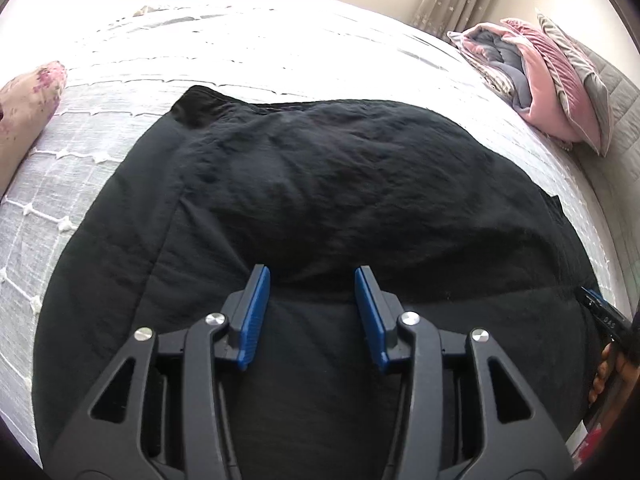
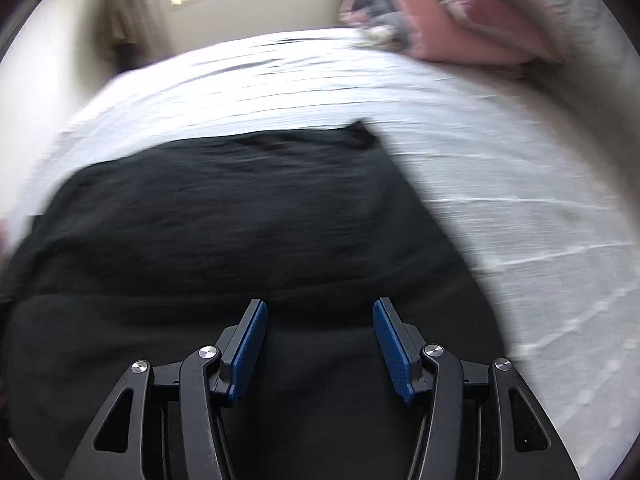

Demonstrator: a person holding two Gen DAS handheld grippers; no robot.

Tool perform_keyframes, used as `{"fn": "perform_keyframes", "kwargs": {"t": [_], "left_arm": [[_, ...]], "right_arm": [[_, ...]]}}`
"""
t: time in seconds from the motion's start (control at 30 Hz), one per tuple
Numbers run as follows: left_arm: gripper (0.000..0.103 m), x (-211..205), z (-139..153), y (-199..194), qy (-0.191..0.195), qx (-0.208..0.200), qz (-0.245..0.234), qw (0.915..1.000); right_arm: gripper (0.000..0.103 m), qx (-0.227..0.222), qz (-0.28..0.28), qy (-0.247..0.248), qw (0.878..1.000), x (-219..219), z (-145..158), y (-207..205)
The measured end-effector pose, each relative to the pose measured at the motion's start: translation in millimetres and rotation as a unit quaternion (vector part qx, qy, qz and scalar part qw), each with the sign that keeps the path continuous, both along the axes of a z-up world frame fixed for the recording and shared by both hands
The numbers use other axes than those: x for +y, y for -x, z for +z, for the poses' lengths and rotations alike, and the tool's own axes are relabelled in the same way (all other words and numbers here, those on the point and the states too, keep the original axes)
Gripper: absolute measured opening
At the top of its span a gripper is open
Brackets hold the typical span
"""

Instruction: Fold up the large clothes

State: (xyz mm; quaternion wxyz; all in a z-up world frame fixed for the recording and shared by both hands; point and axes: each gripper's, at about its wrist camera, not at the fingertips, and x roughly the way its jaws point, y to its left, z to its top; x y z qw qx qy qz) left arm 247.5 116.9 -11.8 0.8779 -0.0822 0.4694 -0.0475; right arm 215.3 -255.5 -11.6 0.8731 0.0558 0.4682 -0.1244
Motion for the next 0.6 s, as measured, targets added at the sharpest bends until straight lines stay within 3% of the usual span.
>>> {"fn": "perform_keyframes", "kwargs": {"t": [0.1,0.23,0.3,0.47,0.6], "left_arm": [[0.047,10.7,5.0,2.0,0.005,-0.002,0.021,0.9998],[0.047,48.7,6.0,13.2,0.088,0.008,0.051,0.9948],[0.047,63.5,6.0,20.4,0.120,0.011,0.064,0.9907],[0.047,75.0,21.0,46.8,0.118,-0.007,0.077,0.9901],[0.049,89.1,26.4,60.5,0.120,-0.011,0.087,0.9889]], "right_arm": [[0.056,-0.003,-0.045,-0.006,0.999,-24.4,2.9,9.9],[0.062,0.002,-0.119,0.032,0.992,-52.0,6.3,28.1],[0.062,-0.016,-0.136,-0.008,0.991,-68.8,8.6,36.3],[0.062,-0.038,-0.106,-0.008,0.994,-56.2,20.9,51.4],[0.062,-0.061,-0.058,-0.042,0.996,-24.1,35.3,64.2]]}}
